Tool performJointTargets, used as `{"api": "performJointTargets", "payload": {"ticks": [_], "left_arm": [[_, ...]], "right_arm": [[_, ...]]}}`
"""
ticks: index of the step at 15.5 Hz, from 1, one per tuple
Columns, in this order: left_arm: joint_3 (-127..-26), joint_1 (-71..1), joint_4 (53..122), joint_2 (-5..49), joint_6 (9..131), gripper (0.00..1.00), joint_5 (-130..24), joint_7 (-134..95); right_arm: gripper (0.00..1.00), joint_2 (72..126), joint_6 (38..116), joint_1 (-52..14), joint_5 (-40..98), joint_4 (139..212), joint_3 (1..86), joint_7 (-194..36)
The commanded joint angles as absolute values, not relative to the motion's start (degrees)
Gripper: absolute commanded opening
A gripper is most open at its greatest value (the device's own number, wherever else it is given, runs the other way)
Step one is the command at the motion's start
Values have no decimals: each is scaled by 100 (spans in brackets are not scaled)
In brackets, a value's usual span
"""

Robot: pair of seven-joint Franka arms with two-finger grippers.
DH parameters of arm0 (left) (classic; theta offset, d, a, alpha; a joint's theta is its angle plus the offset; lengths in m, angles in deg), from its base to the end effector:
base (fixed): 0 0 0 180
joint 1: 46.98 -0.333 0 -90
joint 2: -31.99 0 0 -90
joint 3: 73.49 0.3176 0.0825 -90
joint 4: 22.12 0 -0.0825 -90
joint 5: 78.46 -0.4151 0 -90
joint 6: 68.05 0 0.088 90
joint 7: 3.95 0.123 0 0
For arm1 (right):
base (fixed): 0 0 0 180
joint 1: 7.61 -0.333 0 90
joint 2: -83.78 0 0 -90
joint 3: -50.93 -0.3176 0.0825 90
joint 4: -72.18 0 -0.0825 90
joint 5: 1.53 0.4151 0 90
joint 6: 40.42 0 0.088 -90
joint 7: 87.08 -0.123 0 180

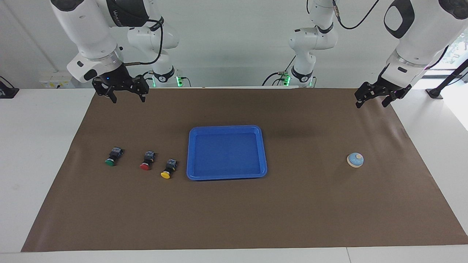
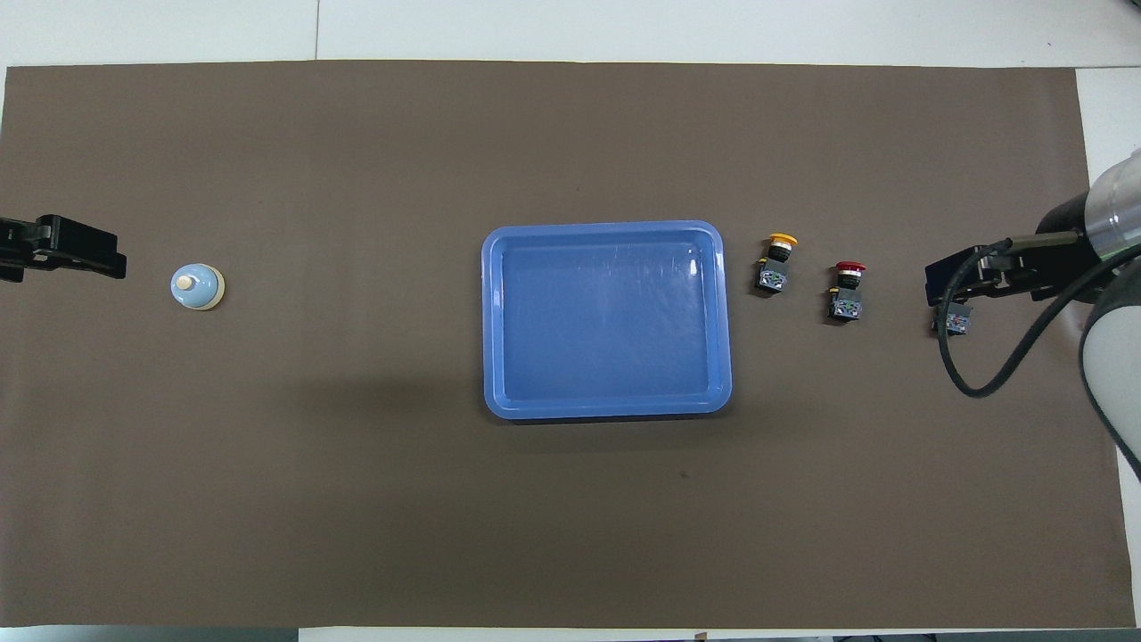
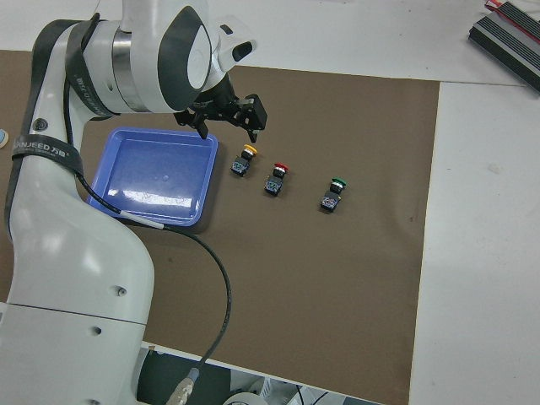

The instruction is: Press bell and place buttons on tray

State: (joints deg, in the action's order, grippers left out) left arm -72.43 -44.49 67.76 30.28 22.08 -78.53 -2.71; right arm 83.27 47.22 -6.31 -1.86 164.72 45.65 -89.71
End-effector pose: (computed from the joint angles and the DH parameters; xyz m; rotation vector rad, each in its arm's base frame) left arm 0.5938 -0.0148 0.5937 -3.1387 0.0732 0.0400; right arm 0.5744 0.0394 0.5897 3.1281 0.0368 -0.1192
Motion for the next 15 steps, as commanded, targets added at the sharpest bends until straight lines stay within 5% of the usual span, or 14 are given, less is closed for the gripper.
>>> {"api": "performJointTargets", "payload": {"ticks": [1,11,12,13,14,15], "left_arm": [[-7235,-4452,6911,3164,2301,100,-7925,-307],[-7235,-4426,6990,3182,2405,100,-7933,-237],[-7235,-4443,7051,3199,2659,82,-7934,-245],[-7235,-4443,7078,3208,2739,27,-7934,-263],[-7235,-4452,7121,3208,2732,0,-7934,-272],[-7235,-4469,7226,3208,2810,0,-7934,-272]], "right_arm": [[100,8220,4721,-585,-83,16578,4583,-8805],[100,8220,4721,-585,-83,16578,4592,-8796],[100,8220,4721,-585,-83,16578,4592,-8796],[100,8220,4721,-585,-83,16578,4592,-8796],[100,8220,4721,-585,-83,16578,4592,-8796],[100,8220,4721,-585,-83,16578,4592,-8796]]}}
